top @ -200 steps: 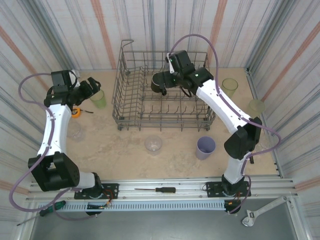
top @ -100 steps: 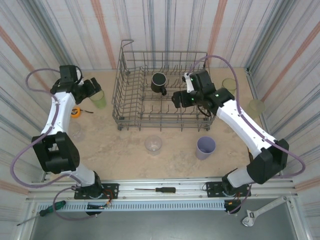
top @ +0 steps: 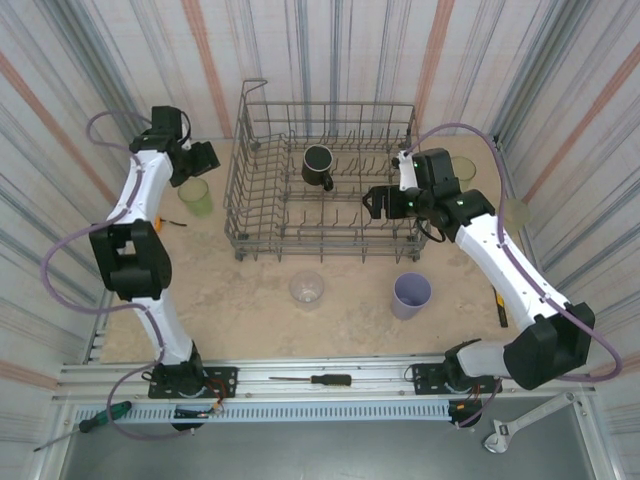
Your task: Load the cups into the dish rack
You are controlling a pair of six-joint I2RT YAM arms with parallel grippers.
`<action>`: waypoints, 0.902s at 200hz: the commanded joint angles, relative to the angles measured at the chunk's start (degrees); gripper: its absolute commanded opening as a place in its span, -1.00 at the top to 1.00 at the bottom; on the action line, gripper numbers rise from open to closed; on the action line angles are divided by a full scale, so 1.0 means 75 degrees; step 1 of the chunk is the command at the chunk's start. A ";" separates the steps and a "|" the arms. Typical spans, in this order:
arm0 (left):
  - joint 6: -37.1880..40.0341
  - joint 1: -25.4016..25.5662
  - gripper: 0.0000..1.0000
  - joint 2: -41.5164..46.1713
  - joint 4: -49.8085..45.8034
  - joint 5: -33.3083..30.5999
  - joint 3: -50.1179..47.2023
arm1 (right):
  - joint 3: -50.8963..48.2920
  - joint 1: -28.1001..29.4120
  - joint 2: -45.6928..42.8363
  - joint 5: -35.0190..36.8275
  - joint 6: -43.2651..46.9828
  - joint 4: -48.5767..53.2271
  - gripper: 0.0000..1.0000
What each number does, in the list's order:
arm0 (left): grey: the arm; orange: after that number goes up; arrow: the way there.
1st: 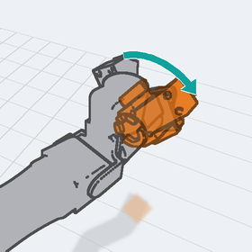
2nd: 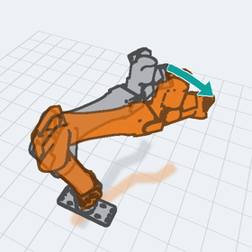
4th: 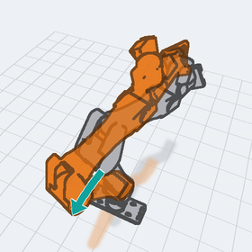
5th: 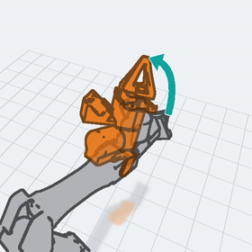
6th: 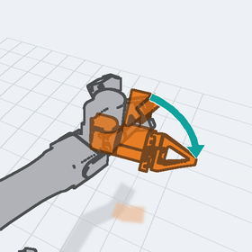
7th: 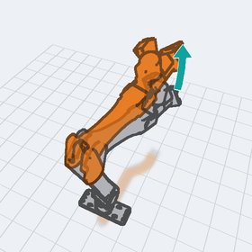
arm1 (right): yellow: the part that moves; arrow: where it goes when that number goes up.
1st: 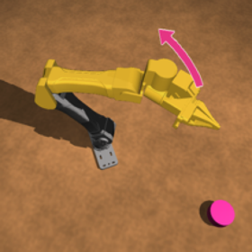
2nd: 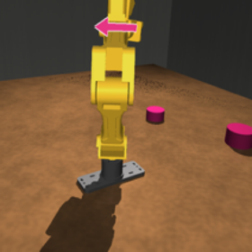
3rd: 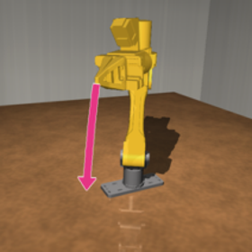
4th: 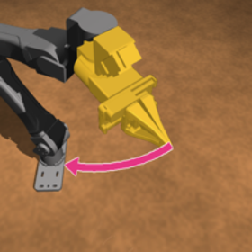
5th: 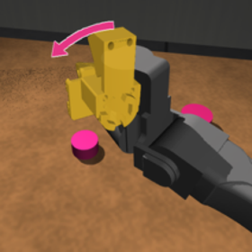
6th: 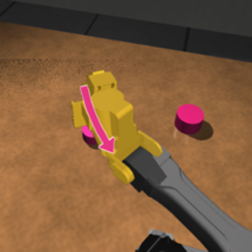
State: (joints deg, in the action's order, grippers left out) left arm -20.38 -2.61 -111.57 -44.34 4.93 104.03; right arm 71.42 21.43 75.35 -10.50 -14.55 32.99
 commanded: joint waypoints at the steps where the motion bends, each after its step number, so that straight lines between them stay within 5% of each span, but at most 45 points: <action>1: -0.0084 0.0002 -0.73 -0.0293 -0.0521 -0.0262 0.0524 | -0.0121 -0.0131 -0.0226 -0.0205 -0.0093 -0.0062 -0.97; 180: 0.0270 0.0443 -0.13 -0.1922 -0.1117 -0.1520 0.1197 | -0.0355 -0.0493 -0.0380 -0.0386 -0.0236 -0.0020 -0.97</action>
State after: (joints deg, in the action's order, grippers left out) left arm -19.14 0.80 -124.68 -49.54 -2.31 110.50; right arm 69.49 18.35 74.08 -12.27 -15.00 32.53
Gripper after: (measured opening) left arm 0.586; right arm 0.987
